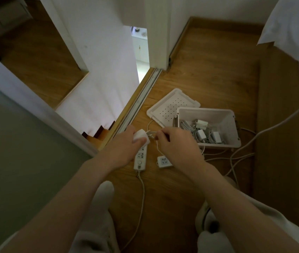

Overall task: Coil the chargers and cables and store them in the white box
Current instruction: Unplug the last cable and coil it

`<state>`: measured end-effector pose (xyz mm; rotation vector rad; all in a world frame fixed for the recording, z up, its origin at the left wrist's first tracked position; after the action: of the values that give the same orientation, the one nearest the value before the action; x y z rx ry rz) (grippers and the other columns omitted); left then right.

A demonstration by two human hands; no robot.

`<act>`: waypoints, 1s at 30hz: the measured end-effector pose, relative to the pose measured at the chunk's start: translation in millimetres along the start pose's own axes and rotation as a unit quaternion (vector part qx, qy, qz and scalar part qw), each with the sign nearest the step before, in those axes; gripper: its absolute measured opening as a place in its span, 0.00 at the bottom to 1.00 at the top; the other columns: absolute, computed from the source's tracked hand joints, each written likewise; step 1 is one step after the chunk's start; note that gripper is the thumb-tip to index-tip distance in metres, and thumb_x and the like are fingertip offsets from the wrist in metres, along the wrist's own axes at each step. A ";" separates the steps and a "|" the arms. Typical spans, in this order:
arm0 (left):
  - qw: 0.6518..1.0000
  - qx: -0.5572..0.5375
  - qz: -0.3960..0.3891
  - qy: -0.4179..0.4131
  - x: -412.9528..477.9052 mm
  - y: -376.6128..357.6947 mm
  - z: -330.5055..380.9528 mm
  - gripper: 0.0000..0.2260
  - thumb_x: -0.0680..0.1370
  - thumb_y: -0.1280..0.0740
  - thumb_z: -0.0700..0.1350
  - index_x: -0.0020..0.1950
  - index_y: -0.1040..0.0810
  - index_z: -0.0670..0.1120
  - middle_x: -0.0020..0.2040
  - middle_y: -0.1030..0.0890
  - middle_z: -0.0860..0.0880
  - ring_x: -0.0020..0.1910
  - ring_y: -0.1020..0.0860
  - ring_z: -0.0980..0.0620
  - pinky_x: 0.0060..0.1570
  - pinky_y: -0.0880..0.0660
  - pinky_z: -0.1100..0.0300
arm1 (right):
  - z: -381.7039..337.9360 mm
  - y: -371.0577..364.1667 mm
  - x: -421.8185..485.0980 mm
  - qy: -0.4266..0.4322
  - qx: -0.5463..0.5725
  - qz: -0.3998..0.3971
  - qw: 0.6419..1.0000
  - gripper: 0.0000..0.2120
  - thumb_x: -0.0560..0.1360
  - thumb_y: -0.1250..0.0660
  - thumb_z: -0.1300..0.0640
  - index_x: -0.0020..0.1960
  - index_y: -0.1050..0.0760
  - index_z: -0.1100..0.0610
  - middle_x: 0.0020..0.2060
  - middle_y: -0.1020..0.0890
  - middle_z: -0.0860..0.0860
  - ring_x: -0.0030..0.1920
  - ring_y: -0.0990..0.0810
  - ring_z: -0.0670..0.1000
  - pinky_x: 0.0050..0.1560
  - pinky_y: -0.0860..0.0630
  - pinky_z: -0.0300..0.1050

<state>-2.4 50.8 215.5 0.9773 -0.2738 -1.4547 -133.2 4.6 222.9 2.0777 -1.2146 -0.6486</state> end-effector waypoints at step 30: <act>0.782 -0.610 -0.123 -0.030 -7.8 45.1 12.9 0.14 0.77 0.43 0.47 0.45 0.19 0.43 0.34 0.23 0.41 0.17 0.35 0.57 0.17 0.42 0.69 | 8.5 -32.7 1.8 0.067 -0.028 -0.194 0.978 0.15 0.79 0.46 0.45 0.35 0.33 0.48 0.31 0.28 0.45 0.28 0.31 0.42 0.31 0.31 0.34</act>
<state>19.0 45.1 257.6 -0.1261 0.7377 -1.4878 -119.5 12.7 193.1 2.2904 -0.7109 -0.6927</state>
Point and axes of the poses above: each hand's wrist, its own x-axis towards the middle knuckle, its own y-axis out of the back of the hand, z = x × y, the point moved 6 cm from there along x, towards the middle knuckle
